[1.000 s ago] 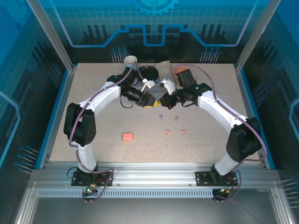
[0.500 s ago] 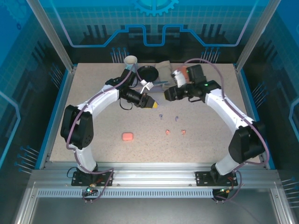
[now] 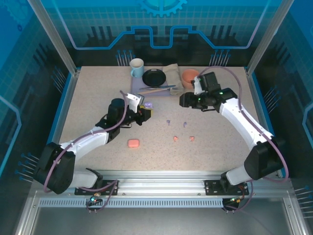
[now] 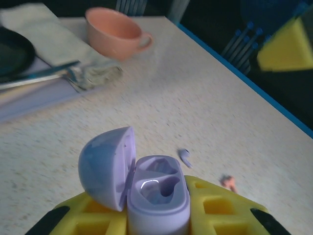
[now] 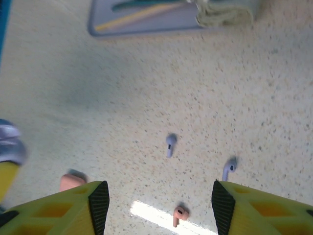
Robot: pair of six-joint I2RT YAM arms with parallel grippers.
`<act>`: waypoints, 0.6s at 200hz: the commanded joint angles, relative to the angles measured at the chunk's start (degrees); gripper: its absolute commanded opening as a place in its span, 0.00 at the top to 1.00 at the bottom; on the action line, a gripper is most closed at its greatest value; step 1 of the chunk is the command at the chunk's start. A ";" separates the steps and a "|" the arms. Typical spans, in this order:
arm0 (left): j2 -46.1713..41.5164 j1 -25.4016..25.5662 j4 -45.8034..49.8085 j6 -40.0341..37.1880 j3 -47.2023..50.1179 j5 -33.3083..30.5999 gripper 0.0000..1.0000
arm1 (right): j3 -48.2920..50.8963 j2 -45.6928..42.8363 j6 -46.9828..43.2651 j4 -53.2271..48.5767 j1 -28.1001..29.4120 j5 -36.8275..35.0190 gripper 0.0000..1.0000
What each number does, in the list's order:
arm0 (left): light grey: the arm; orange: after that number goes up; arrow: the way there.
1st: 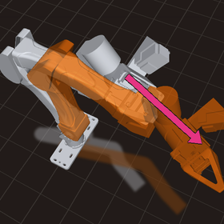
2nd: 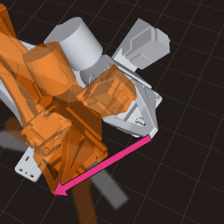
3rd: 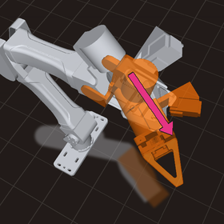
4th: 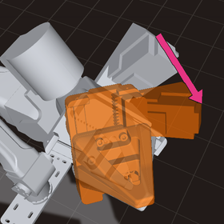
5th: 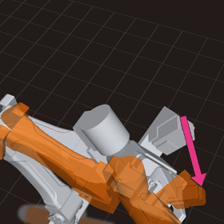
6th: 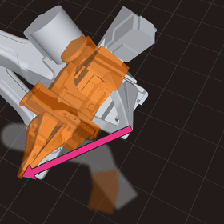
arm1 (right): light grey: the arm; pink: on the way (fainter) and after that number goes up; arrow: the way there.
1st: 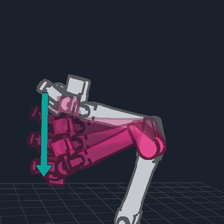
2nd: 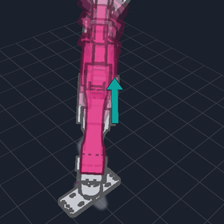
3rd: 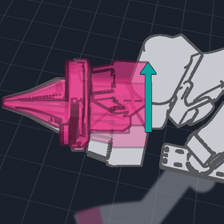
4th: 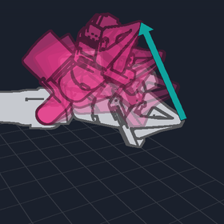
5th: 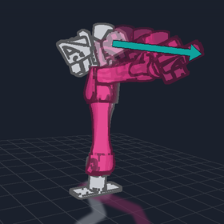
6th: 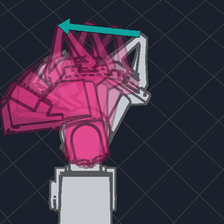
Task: Insert the wireless bluetooth earbuds into the charging case
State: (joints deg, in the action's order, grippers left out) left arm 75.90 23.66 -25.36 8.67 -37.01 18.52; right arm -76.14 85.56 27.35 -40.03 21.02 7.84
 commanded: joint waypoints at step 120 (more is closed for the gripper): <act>-1.13 0.70 -28.05 -5.07 9.94 14.12 1.00 | -11.48 28.75 6.02 -4.30 11.46 -9.98 0.43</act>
State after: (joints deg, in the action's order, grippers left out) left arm 75.26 24.18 -49.47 5.74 -27.97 28.38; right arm -83.99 110.83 33.08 -43.22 31.59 -2.57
